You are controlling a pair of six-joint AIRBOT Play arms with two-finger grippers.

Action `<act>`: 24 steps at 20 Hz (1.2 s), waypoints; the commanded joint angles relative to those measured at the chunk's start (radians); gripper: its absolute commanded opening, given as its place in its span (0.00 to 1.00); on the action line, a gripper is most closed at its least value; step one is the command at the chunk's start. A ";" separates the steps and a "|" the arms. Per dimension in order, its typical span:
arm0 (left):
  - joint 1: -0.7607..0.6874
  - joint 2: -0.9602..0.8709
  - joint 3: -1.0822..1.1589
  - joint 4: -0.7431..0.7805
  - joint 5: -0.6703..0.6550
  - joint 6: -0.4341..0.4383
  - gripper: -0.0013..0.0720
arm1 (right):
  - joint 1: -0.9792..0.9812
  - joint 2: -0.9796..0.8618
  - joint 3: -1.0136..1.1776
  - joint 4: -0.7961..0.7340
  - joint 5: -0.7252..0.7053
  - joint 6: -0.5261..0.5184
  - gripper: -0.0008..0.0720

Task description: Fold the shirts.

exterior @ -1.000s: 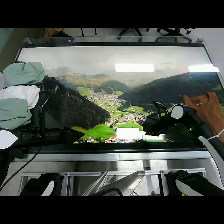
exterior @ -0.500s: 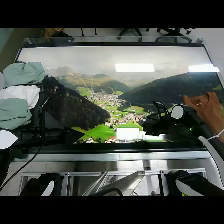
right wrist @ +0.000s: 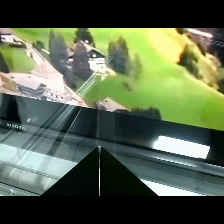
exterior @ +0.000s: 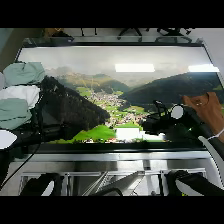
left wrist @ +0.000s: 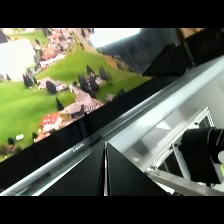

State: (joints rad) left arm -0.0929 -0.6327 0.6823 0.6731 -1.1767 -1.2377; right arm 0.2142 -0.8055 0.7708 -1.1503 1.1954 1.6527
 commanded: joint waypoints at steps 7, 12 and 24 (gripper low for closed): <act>0.370 -0.478 0.576 0.650 0.168 0.004 0.96 | 0.000 -0.049 0.000 0.031 -0.047 0.000 0.05; 0.504 -0.939 0.930 0.671 0.376 0.113 0.96 | 0.001 -0.049 0.000 0.030 -0.059 0.000 0.37; 0.442 -1.630 1.308 0.873 0.787 0.168 0.96 | 0.000 -0.050 0.000 0.030 -0.096 0.000 0.64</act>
State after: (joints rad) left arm 0.3595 -2.1834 1.9919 1.4841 -0.5682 -1.0779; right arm 0.2142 -0.8551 0.7708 -1.1206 1.1007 1.6527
